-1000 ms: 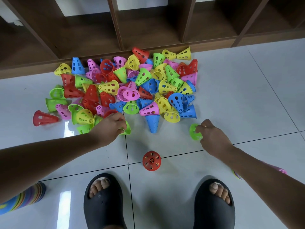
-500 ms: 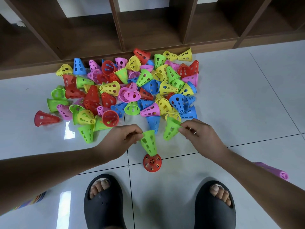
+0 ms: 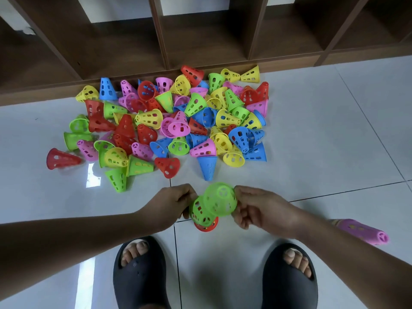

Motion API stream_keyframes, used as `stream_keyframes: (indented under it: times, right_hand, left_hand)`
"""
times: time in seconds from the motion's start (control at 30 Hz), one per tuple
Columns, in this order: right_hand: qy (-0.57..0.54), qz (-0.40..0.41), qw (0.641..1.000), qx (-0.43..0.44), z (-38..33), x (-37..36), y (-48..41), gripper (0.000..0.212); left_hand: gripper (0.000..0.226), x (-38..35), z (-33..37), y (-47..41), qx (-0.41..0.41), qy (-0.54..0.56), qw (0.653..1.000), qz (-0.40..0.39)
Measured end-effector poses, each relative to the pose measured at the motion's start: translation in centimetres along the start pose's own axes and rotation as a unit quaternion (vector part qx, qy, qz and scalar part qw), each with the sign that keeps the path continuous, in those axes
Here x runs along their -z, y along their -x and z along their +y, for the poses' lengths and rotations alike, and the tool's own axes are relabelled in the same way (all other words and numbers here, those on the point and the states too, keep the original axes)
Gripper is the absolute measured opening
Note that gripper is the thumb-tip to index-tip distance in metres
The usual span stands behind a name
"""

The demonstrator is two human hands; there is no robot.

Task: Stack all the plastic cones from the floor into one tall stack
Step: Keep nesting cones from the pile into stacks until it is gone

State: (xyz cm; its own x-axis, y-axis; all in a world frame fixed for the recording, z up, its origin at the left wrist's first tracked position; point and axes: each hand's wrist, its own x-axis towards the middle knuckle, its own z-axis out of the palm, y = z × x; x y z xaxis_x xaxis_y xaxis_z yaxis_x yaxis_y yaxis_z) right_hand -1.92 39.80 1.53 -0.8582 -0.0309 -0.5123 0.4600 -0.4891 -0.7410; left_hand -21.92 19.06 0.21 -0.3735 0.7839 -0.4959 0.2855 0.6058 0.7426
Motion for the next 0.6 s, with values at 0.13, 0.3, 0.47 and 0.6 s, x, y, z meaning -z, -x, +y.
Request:
stream_keyframes:
  times: [0.13, 0.3, 0.47, 0.6]
  right_hand:
    - [0.023, -0.032, 0.998, -0.053, 1.8, -0.7, -0.6, 0.028]
    - [0.009, -0.048, 0.996, -0.079, 3.0, -1.1, -1.2, 0.031]
    - [0.103, -0.015, 0.991, -0.088, 3.7, -1.0, -2.1, 0.031]
    - [0.133, 0.096, 0.982, -0.091, 4.0, -0.6, -3.2, 0.023]
  left_hand:
    - [0.025, -0.9, -0.9, 0.4, 0.024, -0.012, 0.999, -0.035]
    - [0.023, -1.6, -1.8, 0.1, 0.069, 0.017, 0.997, -0.030]
    - [0.018, -1.6, -2.1, -0.8, 0.099, 0.048, 0.993, -0.030]
    - [0.010, -0.6, -3.0, -1.8, 0.109, 0.040, 0.993, -0.009]
